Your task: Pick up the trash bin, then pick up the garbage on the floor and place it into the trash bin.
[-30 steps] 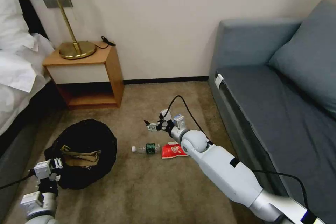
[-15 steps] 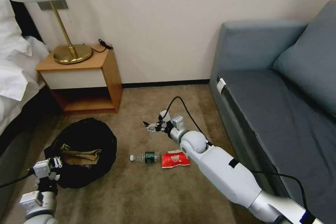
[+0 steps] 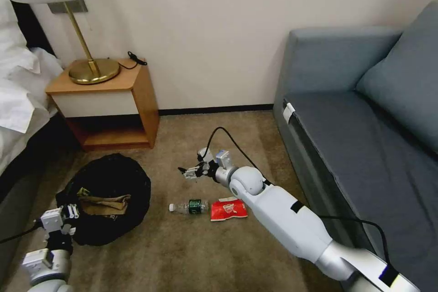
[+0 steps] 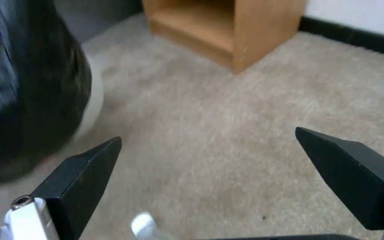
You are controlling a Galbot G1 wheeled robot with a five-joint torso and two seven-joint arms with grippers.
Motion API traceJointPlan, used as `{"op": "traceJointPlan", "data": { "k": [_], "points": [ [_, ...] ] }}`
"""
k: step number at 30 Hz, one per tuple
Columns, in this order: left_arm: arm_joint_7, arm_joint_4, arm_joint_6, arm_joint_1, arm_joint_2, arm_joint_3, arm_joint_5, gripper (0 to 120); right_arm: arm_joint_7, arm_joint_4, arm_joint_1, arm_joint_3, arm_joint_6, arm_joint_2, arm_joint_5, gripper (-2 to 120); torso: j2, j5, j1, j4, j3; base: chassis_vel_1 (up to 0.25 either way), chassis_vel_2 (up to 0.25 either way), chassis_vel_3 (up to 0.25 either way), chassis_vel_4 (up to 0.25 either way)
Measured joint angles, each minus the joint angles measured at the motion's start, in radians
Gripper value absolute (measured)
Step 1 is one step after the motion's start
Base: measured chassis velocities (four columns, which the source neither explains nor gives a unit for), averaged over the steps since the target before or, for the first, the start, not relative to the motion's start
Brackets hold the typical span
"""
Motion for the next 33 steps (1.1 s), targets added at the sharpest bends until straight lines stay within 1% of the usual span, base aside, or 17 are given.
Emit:
{"op": "traceJointPlan", "data": {
  "k": [1, 2, 6, 7, 9, 10, 11, 15, 21, 25, 33],
  "points": [
    [0.000, 0.001, 0.000, 0.001, 0.002, -0.001, -0.002, 5, -0.022, -0.025, 0.006, -0.003, 0.005, 0.007, -0.025, 100, 0.000, 0.0000, 0.000, -0.0001, 0.000, 0.000, 0.000, 0.000, 0.000],
    [0.000, 0.001, 0.000, 0.001, 0.002, -0.001, -0.002, 5, -0.022, -0.025, 0.006, -0.003, 0.005, 0.007, -0.025, 100, 0.000, 0.0000, 0.000, -0.0001, 0.000, 0.000, 0.000, 0.000, 0.000],
    [-0.003, 0.012, -0.001, 0.003, 0.012, -0.007, -0.009, 5, -0.103, -0.124, 0.021, -0.016, 0.019, 0.034, -0.113, 100, 0.000, 0.0000, 0.000, -0.0002, 0.000, 0.000, 0.000, 0.000, 0.000],
    [-0.003, 0.012, -0.001, 0.003, 0.012, -0.007, -0.009, 5, -0.103, -0.124, 0.021, -0.016, 0.019, 0.034, -0.113, 100, 0.000, 0.0000, 0.000, -0.0002, 0.000, 0.000, 0.000, 0.000, 0.000],
    [-0.004, 0.014, -0.001, 0.003, 0.015, -0.007, -0.012, 5, -0.129, -0.157, 0.021, -0.018, 0.035, 0.044, -0.152, 100, 0.000, -0.0001, 0.000, -0.0001, 0.000, 0.000, 0.000, 0.000, 0.000],
    [-0.006, 0.014, -0.001, 0.004, 0.017, -0.008, -0.013, 5, -0.154, -0.189, 0.021, -0.021, 0.053, 0.055, -0.192, 100, 0.000, 0.0000, 0.000, -0.0002, 0.000, 0.000, 0.000, 0.000, 0.000],
    [-0.006, 0.014, -0.001, 0.004, 0.017, -0.008, -0.013, 5, -0.154, -0.189, 0.021, -0.021, 0.053, 0.055, -0.192, 100, 0.000, 0.0000, 0.000, -0.0002, 0.000, 0.000, 0.000, 0.000, 0.000],
    [-0.011, 0.008, -0.001, 0.008, 0.017, -0.009, -0.014, 5, -0.213, -0.255, 0.006, -0.021, 0.106, 0.086, -0.283, 100, 0.000, 0.0000, 0.000, -0.0002, 0.000, 0.000, 0.000, 0.000, 0.000],
    [-0.012, 0.005, -0.001, 0.016, 0.016, -0.010, -0.018, 5, -0.265, -0.293, -0.007, -0.028, 0.143, 0.110, -0.340, 100, 0.000, 0.0000, 0.000, -0.0001, 0.000, 0.000, 0.000, 0.000, 0.000],
    [-0.012, 0.005, -0.004, 0.023, 0.016, -0.011, -0.025, 5, -0.319, -0.319, -0.011, -0.037, 0.172, 0.124, -0.385, 100, 0.000, -0.0001, 0.000, -0.0002, 0.000, 0.000, 0.000, 0.000, 0.000],
    [-0.012, 0.009, -0.009, 0.022, 0.016, -0.011, -0.028, 5, -0.346, -0.371, -0.011, -0.033, 0.208, 0.144, -0.447, 100, 0.000, -0.0001, 0.000, -0.0002, 0.000, 0.000, 0.000, 0.000, 0.000]
  ]
}}
